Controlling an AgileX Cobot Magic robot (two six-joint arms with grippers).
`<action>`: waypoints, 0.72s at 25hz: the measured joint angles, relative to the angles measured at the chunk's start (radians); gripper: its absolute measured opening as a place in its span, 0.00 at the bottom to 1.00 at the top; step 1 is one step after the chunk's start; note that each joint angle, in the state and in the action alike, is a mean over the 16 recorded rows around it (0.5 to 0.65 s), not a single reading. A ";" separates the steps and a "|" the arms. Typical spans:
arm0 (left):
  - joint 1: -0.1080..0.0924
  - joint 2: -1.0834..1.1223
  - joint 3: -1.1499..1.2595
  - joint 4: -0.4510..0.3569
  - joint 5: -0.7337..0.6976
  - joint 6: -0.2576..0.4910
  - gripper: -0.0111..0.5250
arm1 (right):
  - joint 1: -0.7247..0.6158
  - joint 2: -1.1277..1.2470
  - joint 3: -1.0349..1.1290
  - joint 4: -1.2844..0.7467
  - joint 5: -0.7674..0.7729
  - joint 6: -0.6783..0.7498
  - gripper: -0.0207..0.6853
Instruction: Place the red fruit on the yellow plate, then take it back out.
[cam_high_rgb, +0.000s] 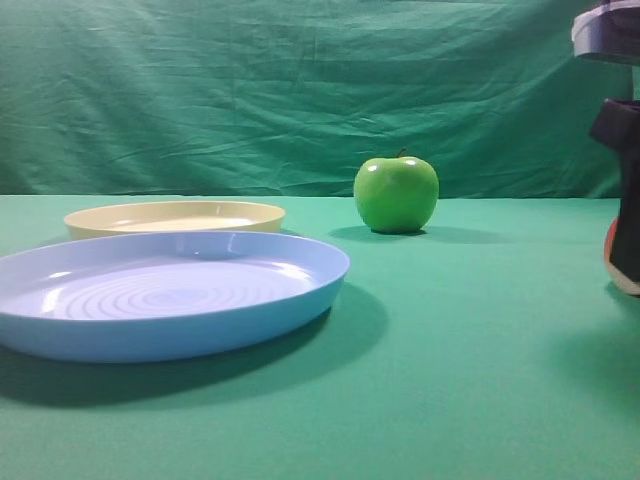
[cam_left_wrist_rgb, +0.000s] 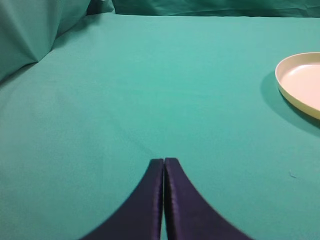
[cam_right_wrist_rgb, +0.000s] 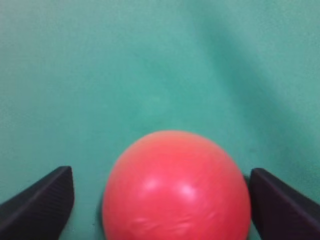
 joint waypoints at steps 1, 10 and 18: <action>0.000 0.000 0.000 0.000 0.000 0.000 0.02 | 0.000 -0.014 -0.018 0.000 0.022 0.005 0.87; 0.000 0.000 0.000 0.000 0.000 0.000 0.02 | 0.000 -0.210 -0.201 -0.010 0.241 0.022 0.60; 0.000 0.000 0.000 0.000 0.000 0.000 0.02 | 0.000 -0.435 -0.283 -0.025 0.389 0.024 0.18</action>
